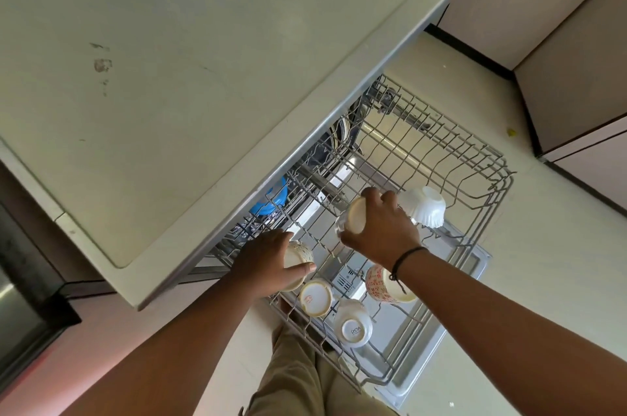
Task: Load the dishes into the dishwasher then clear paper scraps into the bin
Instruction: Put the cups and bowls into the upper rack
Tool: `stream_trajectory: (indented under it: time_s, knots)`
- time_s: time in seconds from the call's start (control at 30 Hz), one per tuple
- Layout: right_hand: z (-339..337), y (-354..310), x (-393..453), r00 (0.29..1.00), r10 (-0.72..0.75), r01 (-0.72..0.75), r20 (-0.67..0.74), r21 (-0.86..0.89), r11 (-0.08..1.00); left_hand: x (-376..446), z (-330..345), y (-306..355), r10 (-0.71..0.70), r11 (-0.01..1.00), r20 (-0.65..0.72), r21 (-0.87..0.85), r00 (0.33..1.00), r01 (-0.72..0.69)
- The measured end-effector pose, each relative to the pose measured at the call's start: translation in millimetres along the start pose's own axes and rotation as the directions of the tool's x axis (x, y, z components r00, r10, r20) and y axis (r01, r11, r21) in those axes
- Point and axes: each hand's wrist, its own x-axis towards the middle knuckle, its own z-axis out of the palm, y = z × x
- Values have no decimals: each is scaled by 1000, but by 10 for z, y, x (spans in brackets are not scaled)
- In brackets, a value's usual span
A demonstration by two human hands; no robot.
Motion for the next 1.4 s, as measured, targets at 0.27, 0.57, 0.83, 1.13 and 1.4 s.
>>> stream_trajectory:
  time_s: [0.27,0.57,0.83,1.13,1.4]
  knots:
    - [469,-28,-77,996,-54,66,67,-198,978,25,46,34,15,1000,10,16,1000,-15]
    - [698,126,3,967,-159,224,197,-377,898,59,41,42,24,1000,31,19,999,-25]
    - [804,160,-70,942,-253,329,219,-475,816,109,86,49,25,997,52,68,998,-28]
    - [59,206,-24,986,-114,83,125,230,970,37,24,78,36,999,-11,16,999,-36]
    - [269,52,28,975,-79,36,207,205,978,40,45,81,30,999,-9,29,999,-30]
